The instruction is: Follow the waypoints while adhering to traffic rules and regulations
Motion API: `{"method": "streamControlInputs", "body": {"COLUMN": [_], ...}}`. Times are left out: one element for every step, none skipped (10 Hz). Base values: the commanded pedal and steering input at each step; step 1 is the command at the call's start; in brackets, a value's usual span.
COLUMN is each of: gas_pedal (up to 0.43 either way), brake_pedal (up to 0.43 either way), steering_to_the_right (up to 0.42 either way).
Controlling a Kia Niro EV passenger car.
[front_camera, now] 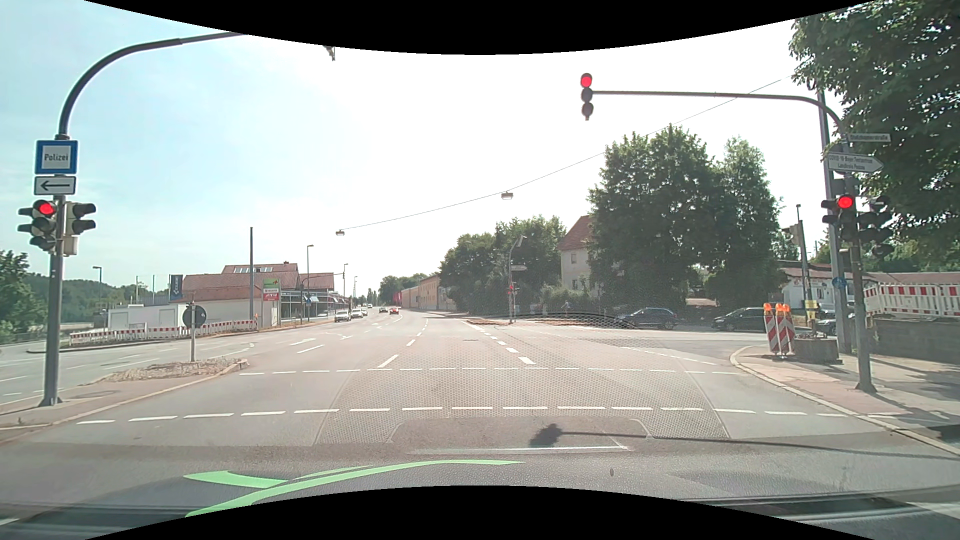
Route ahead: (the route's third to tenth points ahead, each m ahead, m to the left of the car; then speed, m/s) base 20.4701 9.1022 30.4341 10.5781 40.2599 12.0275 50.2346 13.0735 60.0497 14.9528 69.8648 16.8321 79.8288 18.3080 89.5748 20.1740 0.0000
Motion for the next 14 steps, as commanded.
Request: {"method": "streamControlInputs", "body": {"gas_pedal": [0.0, 0.0, 0.0, 0.0, 0.0, 0.0, 0.0, 0.0, 0.0, 0.0, 0.0, 0.0, 0.0, 0.0], "brake_pedal": [0.341, 0.341, 0.341, 0.341, 0.341, 0.341, 0.341, 0.341, 0.341, 0.341, 0.341, 0.341, 0.341, 0.341], "steering_to_the_right": [-0.011, -0.012, -0.011, -0.011, -0.011, -0.011, -0.012, -0.012, -0.012, -0.011, -0.012, -0.011, -0.012, -0.012]}}
